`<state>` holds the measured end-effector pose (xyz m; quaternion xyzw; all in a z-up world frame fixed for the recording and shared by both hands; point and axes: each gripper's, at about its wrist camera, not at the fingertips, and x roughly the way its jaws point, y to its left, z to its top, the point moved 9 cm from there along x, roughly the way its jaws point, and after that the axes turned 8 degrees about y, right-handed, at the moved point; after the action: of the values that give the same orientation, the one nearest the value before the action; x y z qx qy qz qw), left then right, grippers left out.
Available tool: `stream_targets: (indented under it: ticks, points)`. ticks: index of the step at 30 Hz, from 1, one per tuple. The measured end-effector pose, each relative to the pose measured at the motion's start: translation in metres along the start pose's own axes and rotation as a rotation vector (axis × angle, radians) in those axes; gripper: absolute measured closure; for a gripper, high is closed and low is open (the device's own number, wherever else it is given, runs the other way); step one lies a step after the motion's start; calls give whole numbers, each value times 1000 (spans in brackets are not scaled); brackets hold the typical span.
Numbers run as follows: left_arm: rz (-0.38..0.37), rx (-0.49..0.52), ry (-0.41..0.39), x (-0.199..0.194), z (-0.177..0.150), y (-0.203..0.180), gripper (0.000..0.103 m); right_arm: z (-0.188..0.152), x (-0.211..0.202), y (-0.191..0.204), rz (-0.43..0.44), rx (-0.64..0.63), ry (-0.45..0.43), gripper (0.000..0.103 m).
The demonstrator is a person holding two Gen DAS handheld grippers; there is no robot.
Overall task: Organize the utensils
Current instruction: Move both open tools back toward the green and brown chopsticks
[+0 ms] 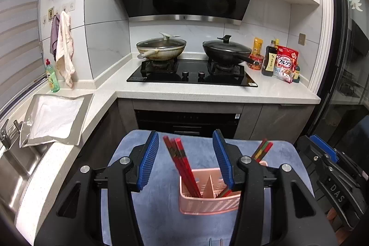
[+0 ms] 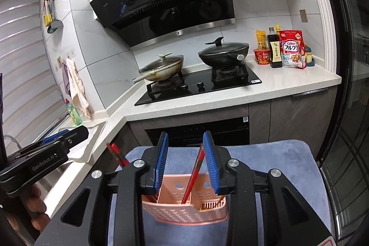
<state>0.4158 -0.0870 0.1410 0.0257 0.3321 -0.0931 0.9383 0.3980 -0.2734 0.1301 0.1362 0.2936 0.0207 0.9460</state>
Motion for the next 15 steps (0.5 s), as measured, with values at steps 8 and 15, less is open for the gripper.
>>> stream_targets:
  ticks: [8, 15]
  points:
    - [10, 14, 21, -10, -26, -1, 56, -22, -22, 3, 3, -9, 13, 72]
    - [6, 23, 24, -24, -40, -3, 56, -42, -42, 6, -8, -36, 16, 72]
